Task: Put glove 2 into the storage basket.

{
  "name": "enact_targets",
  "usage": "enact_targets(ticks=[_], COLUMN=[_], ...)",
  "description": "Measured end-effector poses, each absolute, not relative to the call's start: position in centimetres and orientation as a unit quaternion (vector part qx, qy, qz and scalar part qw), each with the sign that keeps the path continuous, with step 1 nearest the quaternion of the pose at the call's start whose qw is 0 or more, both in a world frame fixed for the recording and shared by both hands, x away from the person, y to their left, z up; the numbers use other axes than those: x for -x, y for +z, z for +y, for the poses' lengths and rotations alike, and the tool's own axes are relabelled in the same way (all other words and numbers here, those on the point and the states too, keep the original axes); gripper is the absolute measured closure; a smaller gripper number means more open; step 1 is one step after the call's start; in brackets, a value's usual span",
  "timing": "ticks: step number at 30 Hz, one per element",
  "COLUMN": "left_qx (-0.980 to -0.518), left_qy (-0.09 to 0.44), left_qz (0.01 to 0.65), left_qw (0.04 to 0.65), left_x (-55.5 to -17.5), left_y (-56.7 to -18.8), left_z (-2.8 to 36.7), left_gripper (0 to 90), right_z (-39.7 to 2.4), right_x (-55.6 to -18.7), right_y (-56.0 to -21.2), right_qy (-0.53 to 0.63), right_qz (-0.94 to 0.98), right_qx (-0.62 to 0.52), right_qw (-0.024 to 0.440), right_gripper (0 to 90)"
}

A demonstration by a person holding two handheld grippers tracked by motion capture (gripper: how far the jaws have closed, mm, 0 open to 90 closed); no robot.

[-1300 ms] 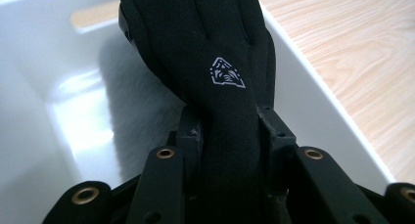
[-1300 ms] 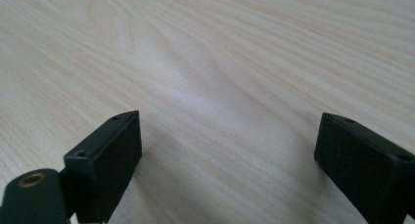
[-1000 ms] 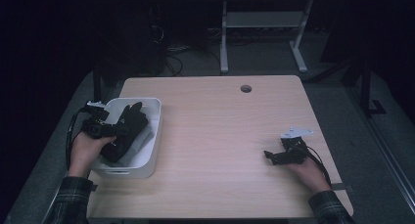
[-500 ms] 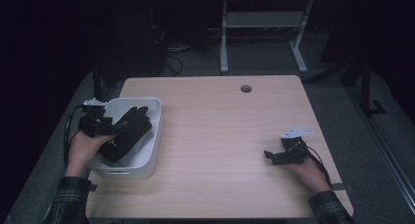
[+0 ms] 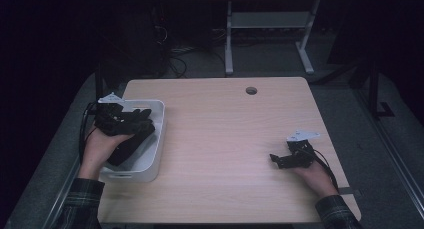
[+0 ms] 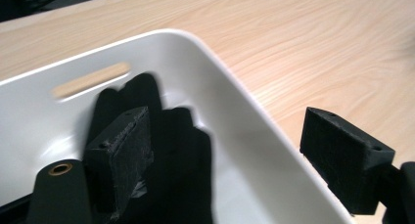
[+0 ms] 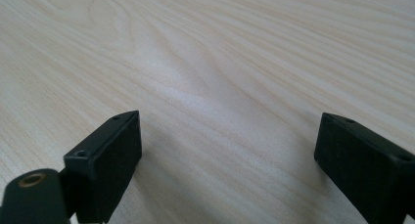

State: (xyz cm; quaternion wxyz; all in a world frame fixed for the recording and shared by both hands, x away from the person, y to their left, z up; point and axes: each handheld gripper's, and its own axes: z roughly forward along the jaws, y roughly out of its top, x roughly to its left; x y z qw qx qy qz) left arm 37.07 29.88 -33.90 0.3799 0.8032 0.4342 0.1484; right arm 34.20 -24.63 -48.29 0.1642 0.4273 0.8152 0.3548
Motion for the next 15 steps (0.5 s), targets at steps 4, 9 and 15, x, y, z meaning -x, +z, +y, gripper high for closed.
enact_targets(ticks=[4,9,15], left_qx=[-0.809,-0.812,-0.820], left_qy=[0.139,0.128,0.114], left_qz=[0.415,0.396,0.368], left_qw=[0.392,0.411,0.422], left_x=[-36.9,-36.8,-36.5], left_y=[-33.9,-34.1,-34.9], left_z=[28.1,26.1,23.2], left_gripper=[18.0,18.0,18.0], right_z=[-24.6,-24.6,-24.6], right_x=[-34.2,-34.2,-34.2], right_y=[-48.3,-48.3,-48.3], right_qy=[0.355,0.355,0.355], right_qz=[0.815,0.815,0.815], right_qx=[-0.427,-0.428,-0.427], right_qw=[0.164,0.164,0.165], right_gripper=[10.1,10.1,10.1])
